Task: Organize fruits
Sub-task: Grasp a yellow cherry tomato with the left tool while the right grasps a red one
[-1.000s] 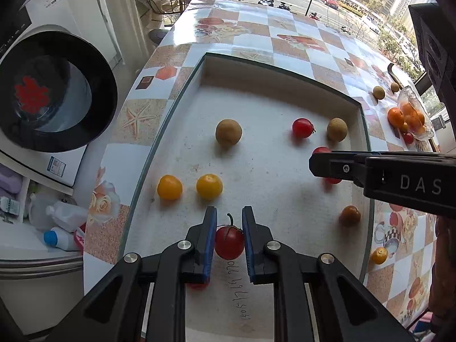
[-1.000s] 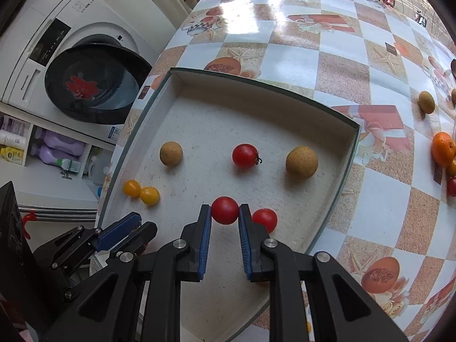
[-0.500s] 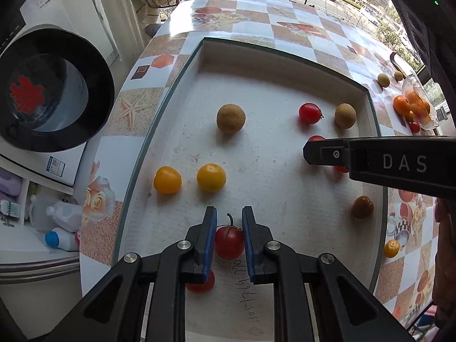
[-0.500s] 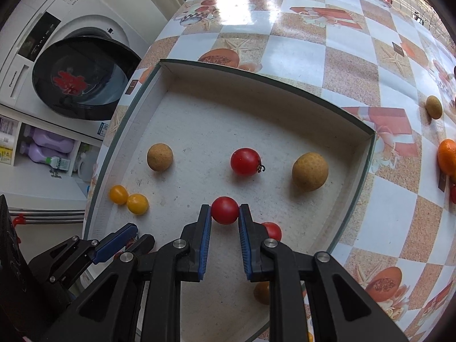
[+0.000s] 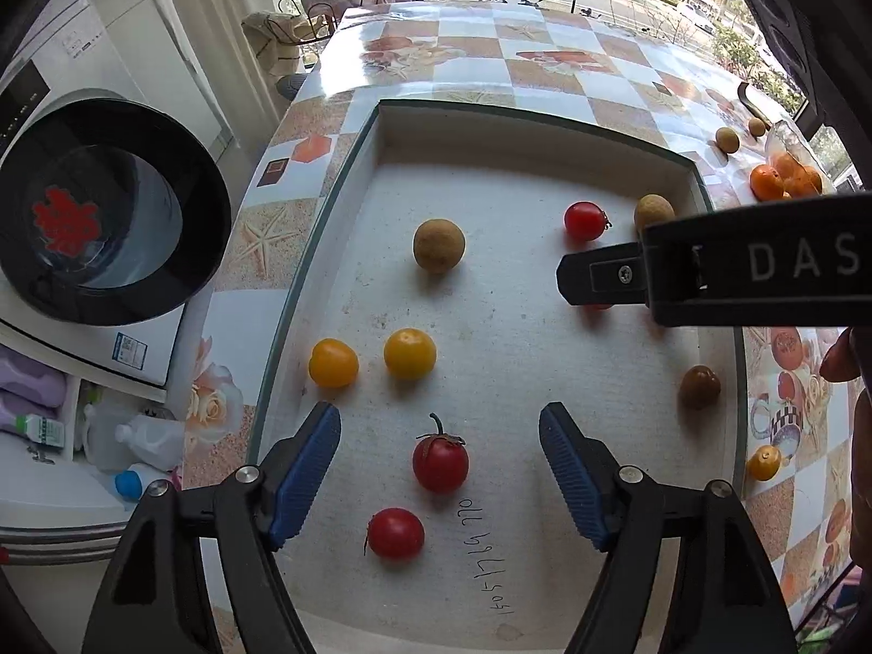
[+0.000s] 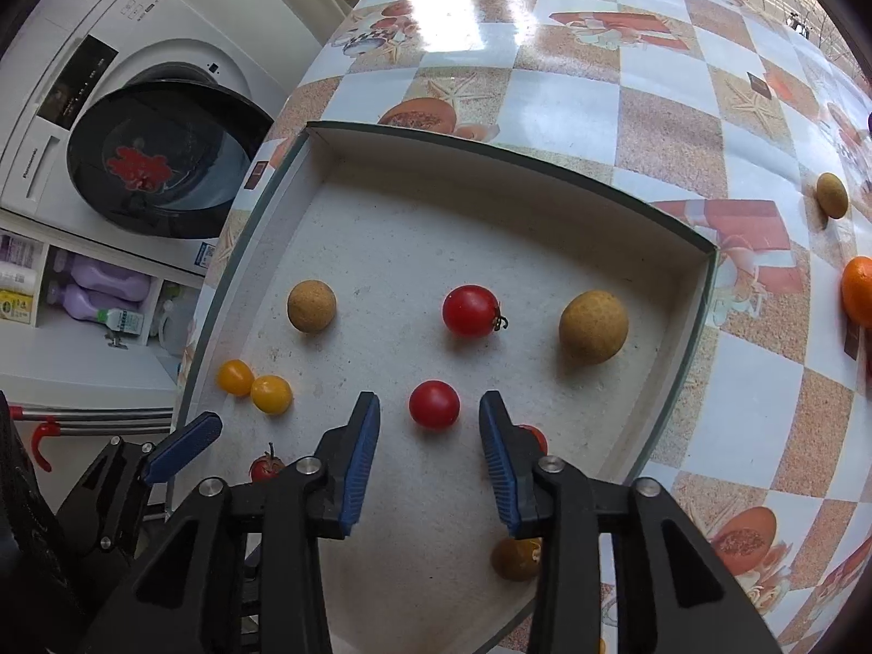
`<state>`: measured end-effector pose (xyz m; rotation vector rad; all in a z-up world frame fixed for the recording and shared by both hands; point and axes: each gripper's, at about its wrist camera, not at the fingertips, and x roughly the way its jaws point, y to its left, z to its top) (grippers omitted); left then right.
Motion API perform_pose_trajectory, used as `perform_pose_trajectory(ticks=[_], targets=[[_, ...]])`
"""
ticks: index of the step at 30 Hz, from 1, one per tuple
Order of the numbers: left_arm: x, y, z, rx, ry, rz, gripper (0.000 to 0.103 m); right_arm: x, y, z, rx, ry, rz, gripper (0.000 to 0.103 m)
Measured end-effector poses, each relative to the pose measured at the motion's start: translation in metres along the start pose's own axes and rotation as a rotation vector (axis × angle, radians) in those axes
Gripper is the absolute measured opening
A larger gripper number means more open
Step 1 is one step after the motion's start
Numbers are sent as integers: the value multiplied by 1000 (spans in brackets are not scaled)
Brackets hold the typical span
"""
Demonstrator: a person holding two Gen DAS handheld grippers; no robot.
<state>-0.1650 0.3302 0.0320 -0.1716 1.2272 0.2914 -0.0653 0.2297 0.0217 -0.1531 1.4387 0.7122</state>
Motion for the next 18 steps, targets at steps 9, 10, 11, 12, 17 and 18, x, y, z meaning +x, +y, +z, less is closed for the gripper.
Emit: perform_pose_trajectory(ticks=[9,10,11,12,17,18], targets=[[-19,-19,3,36,-6,-27,77,-62,-36,-28,94,-114,-6,77],[-23,-24,2,46,-11,-30,77,-68,-46,-35,114,-117,-17,78],[-26,-29,2,54,-15,-32,77,-73,-55,-41,134,-119,-29,78],[-29,-34,0,60,-18,-38,77,-77,-64,-49,154,-119,-43,78],[-44,-67,-6,92,-29,-79,77,-92,-116,-88,263,-93,-114,78],[-48,-75,-7,100,-33,-89,77,-93,-125,-96,284,-85,-125,78]])
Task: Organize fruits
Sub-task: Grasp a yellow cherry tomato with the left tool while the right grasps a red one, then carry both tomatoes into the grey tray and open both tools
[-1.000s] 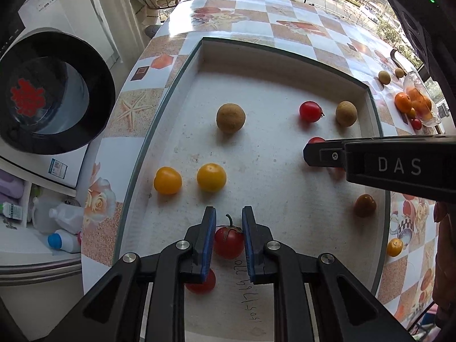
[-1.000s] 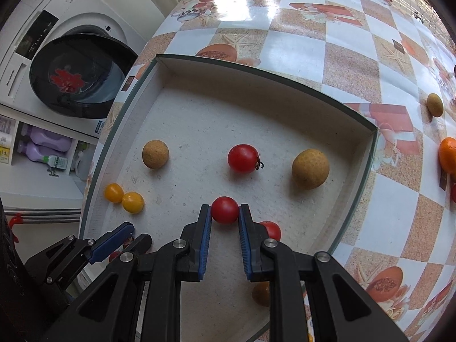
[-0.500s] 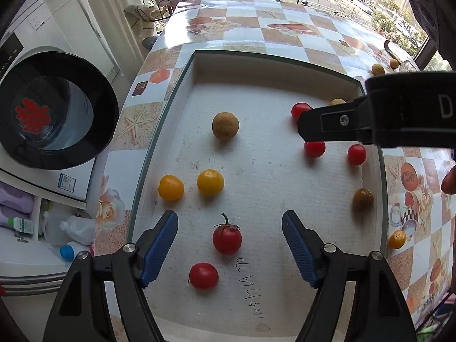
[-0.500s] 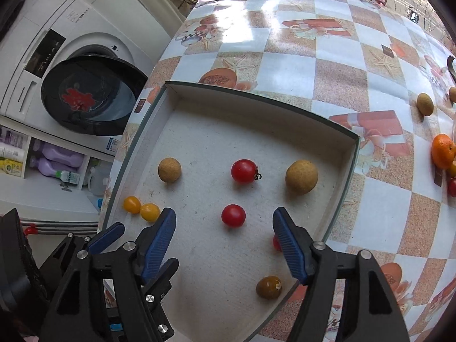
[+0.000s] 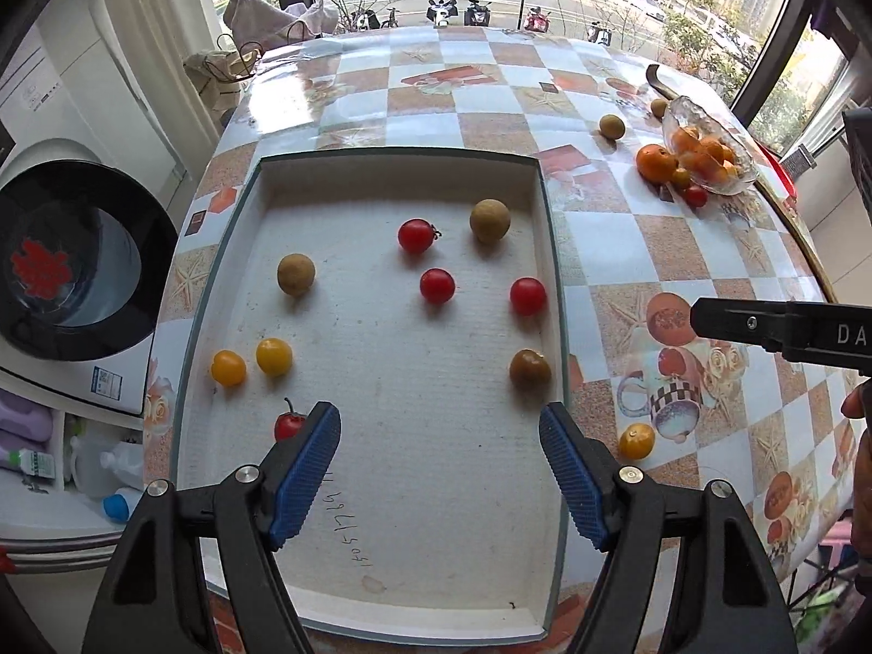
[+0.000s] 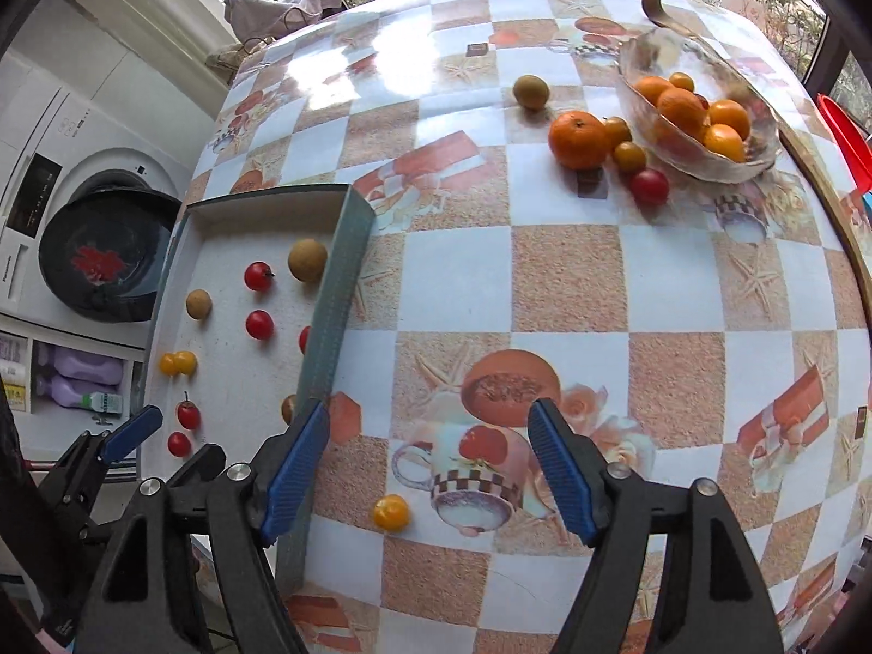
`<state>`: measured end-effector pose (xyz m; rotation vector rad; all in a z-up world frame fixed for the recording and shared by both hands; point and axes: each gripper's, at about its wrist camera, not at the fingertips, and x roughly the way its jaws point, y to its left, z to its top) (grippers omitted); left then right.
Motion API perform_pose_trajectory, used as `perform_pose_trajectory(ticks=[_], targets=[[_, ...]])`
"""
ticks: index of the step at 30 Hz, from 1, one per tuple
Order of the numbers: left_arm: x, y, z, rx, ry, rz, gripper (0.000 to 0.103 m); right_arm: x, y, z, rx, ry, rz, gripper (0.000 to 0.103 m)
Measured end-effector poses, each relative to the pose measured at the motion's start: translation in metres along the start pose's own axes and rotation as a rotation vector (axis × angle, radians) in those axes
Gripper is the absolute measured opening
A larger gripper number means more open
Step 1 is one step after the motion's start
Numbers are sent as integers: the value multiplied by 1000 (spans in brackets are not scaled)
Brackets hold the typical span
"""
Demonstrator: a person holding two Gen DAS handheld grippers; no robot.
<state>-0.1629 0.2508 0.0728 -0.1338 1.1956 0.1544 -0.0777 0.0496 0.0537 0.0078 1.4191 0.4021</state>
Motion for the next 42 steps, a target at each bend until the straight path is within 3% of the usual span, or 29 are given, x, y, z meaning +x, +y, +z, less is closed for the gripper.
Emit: perform_pose_trajectory(ticks=[8,14,17,22,24,33,36,38,40,42], targets=[[-6,-73,-5,105,-11,-80,77,-1,-58,-13,85,3,-57,78],[16,-110,-12,129,6,-47,77,-1,-73,6,77,-43,-63,78],[31,-115,-15,97,29,-21,77,1,-77,20,63,-77,-82,78],[47,-118,-21,62,58,21,77,14,-81,45,42,-115,-106,58],[52,-118,-23,43,72,33,77,20,-80,54,24,-130,-126,55],[59,-113,-30,-57,61,39,77,36,-70,88,-45,-210,-153,51],[58,-112,-31,-70,56,34,75,40,-65,99,-57,-224,-154,45],[56,-113,-31,-67,48,29,67,42,-62,104,-62,-232,-158,37],[53,-114,-32,-59,44,21,50,41,-66,104,-61,-235,-147,24],[51,-115,-31,-51,44,12,33,40,-67,102,-61,-234,-135,24]])
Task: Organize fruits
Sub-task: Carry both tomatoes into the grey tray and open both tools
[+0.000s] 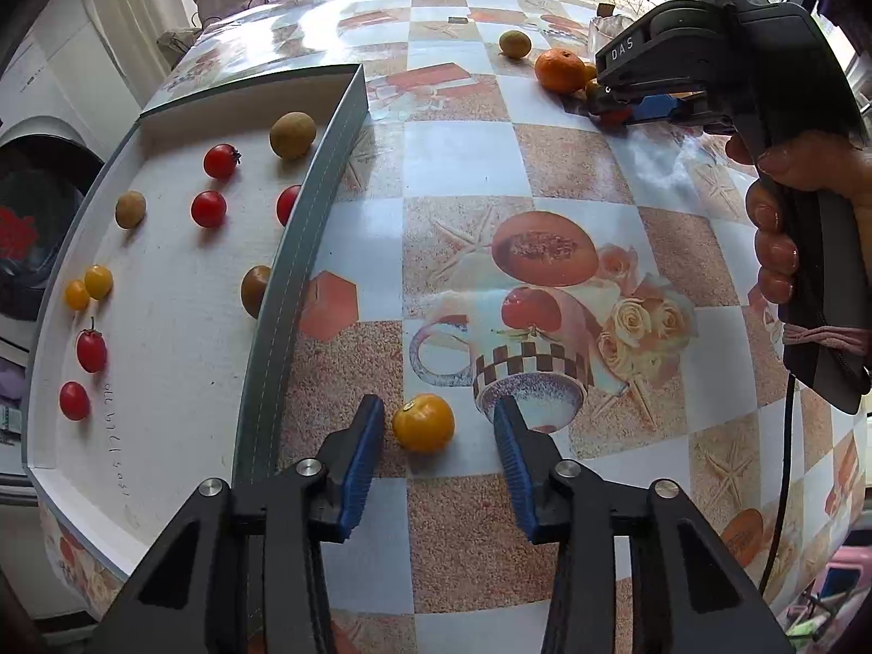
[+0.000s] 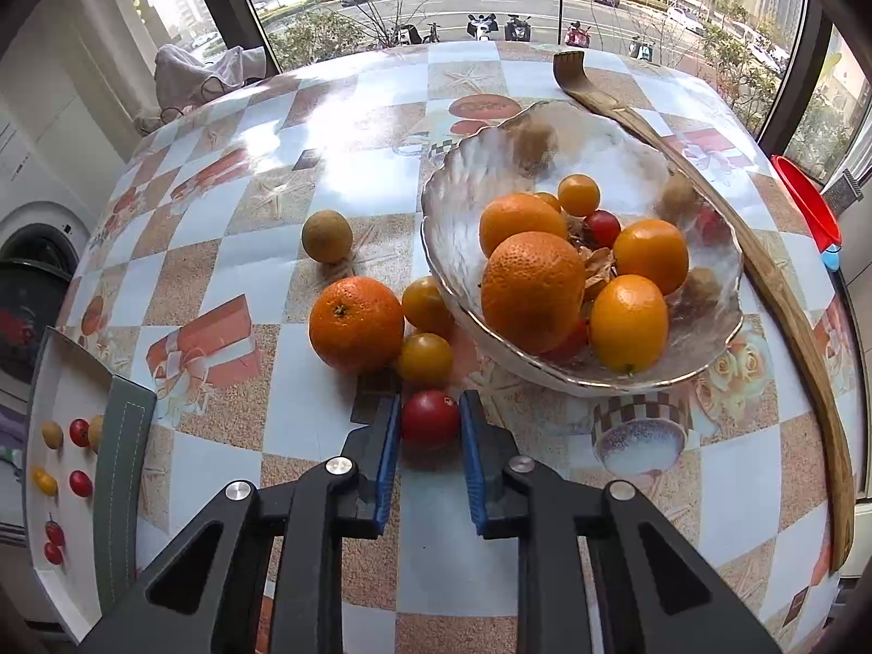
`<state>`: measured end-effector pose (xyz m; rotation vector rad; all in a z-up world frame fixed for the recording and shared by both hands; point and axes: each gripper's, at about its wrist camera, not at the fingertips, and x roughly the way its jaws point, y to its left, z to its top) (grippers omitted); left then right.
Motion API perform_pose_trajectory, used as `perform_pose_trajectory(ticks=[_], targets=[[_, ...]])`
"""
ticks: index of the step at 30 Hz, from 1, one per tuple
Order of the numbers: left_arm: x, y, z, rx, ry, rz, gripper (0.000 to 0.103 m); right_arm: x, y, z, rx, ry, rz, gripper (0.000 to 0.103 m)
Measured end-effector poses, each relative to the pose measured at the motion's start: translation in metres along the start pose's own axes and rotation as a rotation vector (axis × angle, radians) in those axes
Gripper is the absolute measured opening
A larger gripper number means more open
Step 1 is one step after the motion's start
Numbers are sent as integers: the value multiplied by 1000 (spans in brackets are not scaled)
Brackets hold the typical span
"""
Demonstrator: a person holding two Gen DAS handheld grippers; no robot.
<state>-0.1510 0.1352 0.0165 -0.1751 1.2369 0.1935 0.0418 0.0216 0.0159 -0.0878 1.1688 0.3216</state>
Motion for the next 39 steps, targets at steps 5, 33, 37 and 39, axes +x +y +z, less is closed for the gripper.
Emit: perform_pose_trajectory(ticks=[5,33,37,39], targets=[[-3,14,2,-48,21,-66,23,-14,-3,-14,2,15,35,24],[-68,66,12,-103,-66,-169,23,-80,59,-83,-41,153,165,24],[-74,95,9,-142,-78,-126,23,-81,90,-80,-86,160,201,24],[-73,112,6,-167,-74,-103,23,-80,107,-78,-110,166,221,24]])
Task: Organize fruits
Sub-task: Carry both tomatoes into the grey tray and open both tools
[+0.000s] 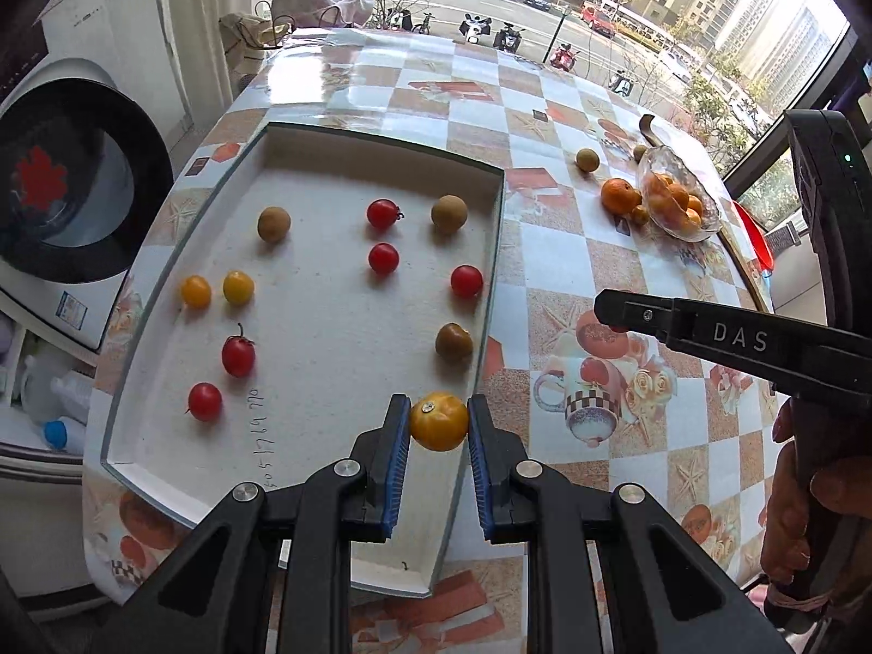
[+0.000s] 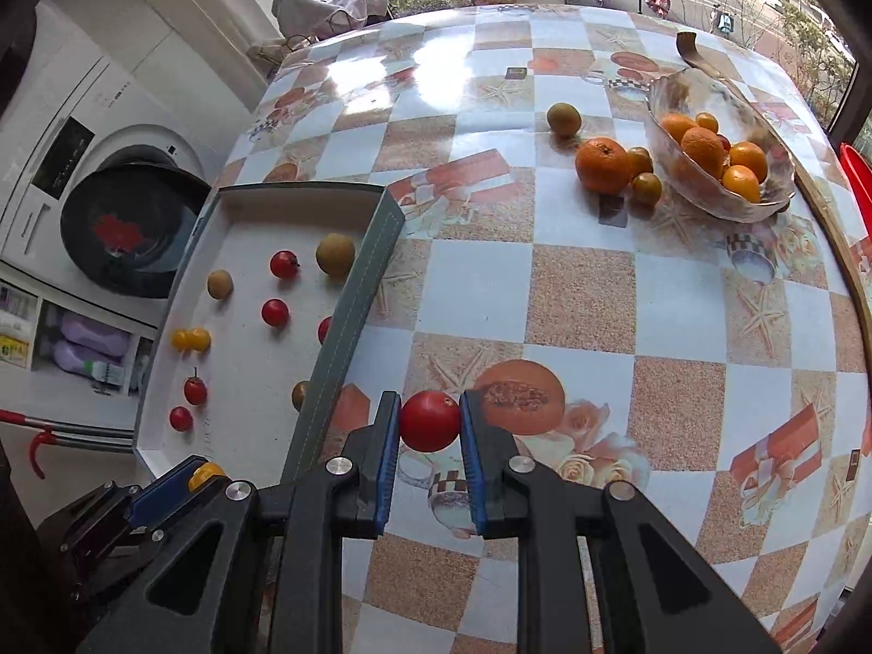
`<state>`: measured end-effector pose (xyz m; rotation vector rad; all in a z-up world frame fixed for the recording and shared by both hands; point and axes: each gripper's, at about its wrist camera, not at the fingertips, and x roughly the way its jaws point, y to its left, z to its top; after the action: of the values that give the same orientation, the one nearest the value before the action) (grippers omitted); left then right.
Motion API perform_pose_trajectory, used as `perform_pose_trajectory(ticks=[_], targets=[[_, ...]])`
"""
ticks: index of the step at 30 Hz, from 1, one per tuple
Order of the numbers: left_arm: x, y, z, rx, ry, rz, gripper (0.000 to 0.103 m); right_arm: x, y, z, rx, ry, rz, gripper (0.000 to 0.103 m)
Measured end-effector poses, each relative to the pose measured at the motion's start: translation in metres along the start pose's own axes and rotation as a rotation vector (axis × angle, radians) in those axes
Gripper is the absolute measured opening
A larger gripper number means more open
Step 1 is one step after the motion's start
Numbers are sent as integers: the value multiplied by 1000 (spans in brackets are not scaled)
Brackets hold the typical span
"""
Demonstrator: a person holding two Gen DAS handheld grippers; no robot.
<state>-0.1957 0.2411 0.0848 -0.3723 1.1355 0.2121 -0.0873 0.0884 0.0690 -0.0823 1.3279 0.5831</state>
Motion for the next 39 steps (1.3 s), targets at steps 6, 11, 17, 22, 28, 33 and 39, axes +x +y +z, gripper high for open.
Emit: perform_pose_trajectory(ticks=[6,11,17,22,28,33,39], targets=[[12,45,-2,-55,37,71,23,20,45,9,-78,51,54,24],[28,69,-3,-72,84,112,23,45,72,14,-120,116,75,24],[40,78,-7,-88,113,123,23,70,90,17,-164,189,55,24],[47,80,-10,-93,136,124,23,83,100,20,-194,219,25,24],[50,82,-12,-86,144,126,23,98,107,23,-197,236,1,24],[52,76,-12,-45,148,157,23,106,112,20,-212,244,-29,24],[53,73,-12,-38,156,156,42,110,120,18,-232,245,-45,25]])
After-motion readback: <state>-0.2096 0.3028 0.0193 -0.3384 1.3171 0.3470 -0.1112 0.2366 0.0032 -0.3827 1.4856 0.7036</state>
